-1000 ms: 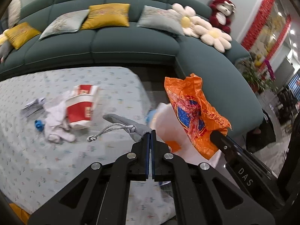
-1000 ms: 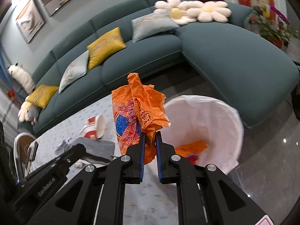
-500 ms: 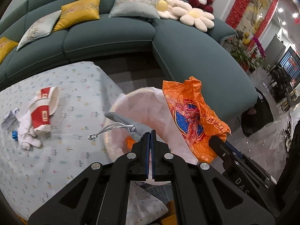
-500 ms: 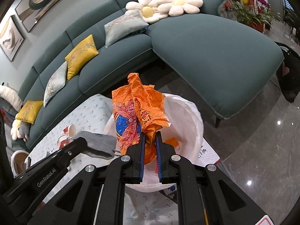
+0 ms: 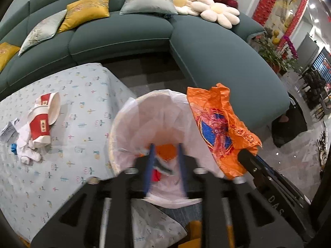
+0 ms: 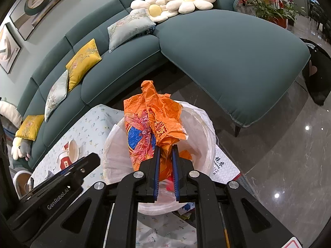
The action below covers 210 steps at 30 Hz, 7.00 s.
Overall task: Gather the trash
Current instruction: 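Open the left tool over the wastebasket while the right tool releases the orange bag, then move both tools back to the table toward the blue tie and paper cup, then grasp the blue tie with the left tool while the right tool grasps the red-white paper cup, then carry the tie and cup over the wastebasket and open the left tool, then open the right tool to drop the paper cup into the wastebasket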
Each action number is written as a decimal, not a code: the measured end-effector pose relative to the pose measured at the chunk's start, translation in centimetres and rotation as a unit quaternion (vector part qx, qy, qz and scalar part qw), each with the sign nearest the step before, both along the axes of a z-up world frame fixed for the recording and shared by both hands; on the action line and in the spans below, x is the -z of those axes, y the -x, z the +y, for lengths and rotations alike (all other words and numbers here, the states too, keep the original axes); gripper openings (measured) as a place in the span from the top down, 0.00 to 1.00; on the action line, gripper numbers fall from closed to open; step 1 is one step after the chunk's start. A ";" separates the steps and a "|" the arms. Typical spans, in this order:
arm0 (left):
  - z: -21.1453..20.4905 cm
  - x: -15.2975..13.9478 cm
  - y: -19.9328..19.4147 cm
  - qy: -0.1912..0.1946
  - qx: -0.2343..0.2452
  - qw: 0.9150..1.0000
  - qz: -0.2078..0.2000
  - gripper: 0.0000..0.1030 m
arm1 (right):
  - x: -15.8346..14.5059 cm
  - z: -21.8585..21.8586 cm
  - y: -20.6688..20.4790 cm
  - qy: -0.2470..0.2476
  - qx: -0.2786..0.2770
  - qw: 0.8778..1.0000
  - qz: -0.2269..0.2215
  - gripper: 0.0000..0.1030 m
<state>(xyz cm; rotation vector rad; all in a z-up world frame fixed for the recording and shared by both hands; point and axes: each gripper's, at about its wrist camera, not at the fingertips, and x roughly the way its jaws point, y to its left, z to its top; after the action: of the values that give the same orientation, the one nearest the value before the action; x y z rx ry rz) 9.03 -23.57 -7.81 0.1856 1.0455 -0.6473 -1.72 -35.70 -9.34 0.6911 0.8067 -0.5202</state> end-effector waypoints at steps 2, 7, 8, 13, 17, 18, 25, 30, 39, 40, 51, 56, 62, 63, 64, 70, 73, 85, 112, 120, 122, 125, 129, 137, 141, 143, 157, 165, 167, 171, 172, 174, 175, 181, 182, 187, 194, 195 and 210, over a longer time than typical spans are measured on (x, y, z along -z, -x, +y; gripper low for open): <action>0.4 -0.1 -0.2 -0.001 -0.008 1.000 -0.001 0.69 | 0.0 0.2 0.0 0.001 -0.003 1.000 0.000 0.89; 1.5 0.1 -0.9 -0.002 -0.025 1.000 0.007 0.66 | -0.1 0.7 -0.4 0.002 -0.011 1.000 0.000 0.89; 1.8 0.1 -1.0 -0.001 -0.027 1.000 0.007 0.65 | -0.1 0.9 -0.5 0.002 -0.013 1.000 0.000 0.89; 2.6 0.1 -1.4 -0.003 -0.037 0.999 0.006 0.63 | -0.3 1.5 -1.2 0.003 -0.021 1.000 0.001 0.89; 3.5 0.0 -1.7 0.000 -0.048 0.999 0.003 0.59 | -0.2 2.0 -2.0 0.007 -0.030 1.000 0.007 0.87; 3.7 0.0 -1.7 0.000 -0.050 0.999 0.003 0.59 | -0.2 2.1 -2.1 0.009 -0.031 0.999 0.010 0.85; 6.1 -0.1 -2.6 -0.007 -0.081 0.997 -0.006 0.45 | -1.1 3.6 -3.5 0.027 -0.039 0.999 0.005 0.71; 8.4 -0.3 -3.6 -0.001 -0.108 0.994 -0.002 0.45 | -2.1 5.2 -4.7 0.032 -0.056 0.998 -0.001 0.71; 12.4 -1.0 -4.4 0.008 -0.138 0.990 -0.005 0.45 | -3.5 8.6 -6.2 0.049 -0.088 0.995 -0.001 0.69; 12.7 -1.1 -4.4 0.009 -0.142 0.990 -0.006 0.45 | -3.7 9.0 -6.3 0.051 -0.092 0.995 -0.001 0.67; 18.8 -1.2 -5.4 0.021 -0.192 0.981 0.001 0.43 | -4.7 13.9 -7.9 0.068 -0.135 0.989 0.004 0.60; 22.1 -0.9 -6.0 0.024 -0.216 0.976 0.003 0.40 | -4.8 16.6 -8.9 0.071 -0.157 0.985 0.009 0.60; 26.3 -0.3 -6.9 0.024 -0.249 0.968 0.008 0.39 | -4.5 19.8 -10.3 0.075 -0.181 0.981 0.014 0.55; 27.0 -0.1 -7.1 0.026 -0.255 0.966 0.011 0.39 | -4.4 20.3 -10.6 0.075 -0.186 0.980 0.015 0.54; 27.9 0.2 -7.4 0.028 -0.264 0.964 0.015 0.38 | -4.3 20.9 -11.0 0.075 -0.191 0.979 0.017 0.54; 32.1 1.8 -9.2 0.025 -0.299 0.954 0.026 0.37 | -2.9 23.2 -13.2 0.070 -0.211 0.974 0.030 0.52; 34.0 2.9 -10.3 0.023 -0.316 0.948 0.033 0.37 | -2.0 24.1 -14.5 0.067 -0.220 0.973 0.038 0.51; 37.5 7.5 -16.2 0.012 -0.350 0.934 0.069 0.37 | 2.1 26.5 -21.0 0.050 -0.242 0.967 0.066 0.51; 36.8 10.6 -20.1 0.012 -0.341 0.936 0.090 0.81 | 8.0 27.0 -27.3 0.004 -0.265 0.960 0.092 0.68; 35.4 8.6 -17.8 0.017 -0.324 0.942 0.081 0.82 | 6.4 26.8 -25.2 -0.002 -0.269 0.961 0.071 0.76; 34.8 7.9 -17.2 0.020 -0.319 0.944 0.077 0.82 | 5.6 26.5 -24.3 -0.005 -0.266 0.962 0.063 0.76; 33.7 6.8 -16.1 0.023 -0.307 0.949 0.071 0.82 | 4.3 25.9 -23.0 -0.003 -0.260 0.964 0.051 0.76; 31.4 5.0 -14.6 0.025 -0.287 0.956 0.061 0.82 | 2.3 24.5 -21.3 0.003 -0.249 0.968 0.036 0.75; 26.0 1.4 -11.5 0.032 -0.239 0.970 0.033 0.82 | -1.7 20.5 -17.0 0.026 -0.216 0.976 0.007 0.75; 22.6 -0.4 -9.7 0.035 -0.208 0.977 0.018 0.82 | -3.1 18.4 -14.6 0.044 -0.203 0.978 -0.001 0.75; 21.1 -1.1 -8.9 0.035 -0.194 0.980 0.014 0.82 | -3.6 17.0 -13.3 0.042 -0.190 0.981 -0.007 0.75; 9.8 -2.9 -3.2 0.027 -0.089 0.996 -0.006 0.82 | -4.9 6.9 -4.5 0.044 -0.094 0.994 -0.019 0.75; 4.9 -2.2 -1.2 0.013 -0.044 0.999 -0.008 0.82 | -3.2 3.1 -1.5 0.034 -0.055 0.998 -0.012 0.75; 3.8 -1.9 -0.9 0.009 -0.034 0.999 -0.008 0.82 | -2.9 2.2 -1.0 0.032 -0.046 0.998 -0.011 0.75; 1.9 -1.4 -0.4 0.003 -0.017 1.000 -0.009 0.82 | -2.3 1.2 -0.3 0.028 -0.032 0.999 -0.009 0.75; 1.4 -1.3 -0.4 0.001 -0.012 1.000 -0.009 0.82 | -2.1 0.8 -0.1 0.026 -0.028 0.999 -0.009 0.75; 0.6 -1.0 -0.3 -0.001 -0.006 1.000 -0.007 0.82 | -1.8 0.2 0.2 0.023 -0.023 0.999 -0.008 0.75; 0.3 -0.8 -0.2 -0.002 -0.003 1.000 -0.007 0.82 | -1.6 -0.1 0.4 0.022 -0.020 1.000 -0.007 0.75; -1.1 -0.2 -0.2 -0.004 0.007 1.000 -0.006 0.78 | -0.8 -1.2 0.6 0.017 -0.011 1.000 -0.002 0.75; -1.2 -0.2 -0.2 -0.004 0.007 1.000 -0.007 0.75 | -0.7 -1.3 0.6 0.017 -0.010 1.000 -0.002 0.75; -1.2 -0.4 -0.5 -0.006 -0.002 1.000 -0.019 0.53 | -0.6 -1.7 0.2 0.014 -0.007 1.000 -0.004 0.75; -0.2 -0.3 -1.1 -0.008 -0.018 1.000 -0.017 0.53 | -0.5 -1.4 -0.3 0.016 -0.016 1.000 -0.004 0.75; 0.0 -0.3 -1.2 -0.008 -0.019 1.000 -0.018 0.53 | -0.5 -1.3 -0.5 0.016 -0.018 1.000 -0.003 0.75; 3.9 -0.8 -3.3 -0.013 -0.074 0.997 -0.030 0.37 | -1.6 1.9 -4.1 0.036 -0.058 0.998 -0.005 0.64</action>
<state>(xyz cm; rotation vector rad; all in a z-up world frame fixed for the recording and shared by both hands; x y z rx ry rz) 12.32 -19.71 -7.03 0.1488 1.0002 -0.4918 2.39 -33.80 -7.74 0.5768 0.8094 -0.4380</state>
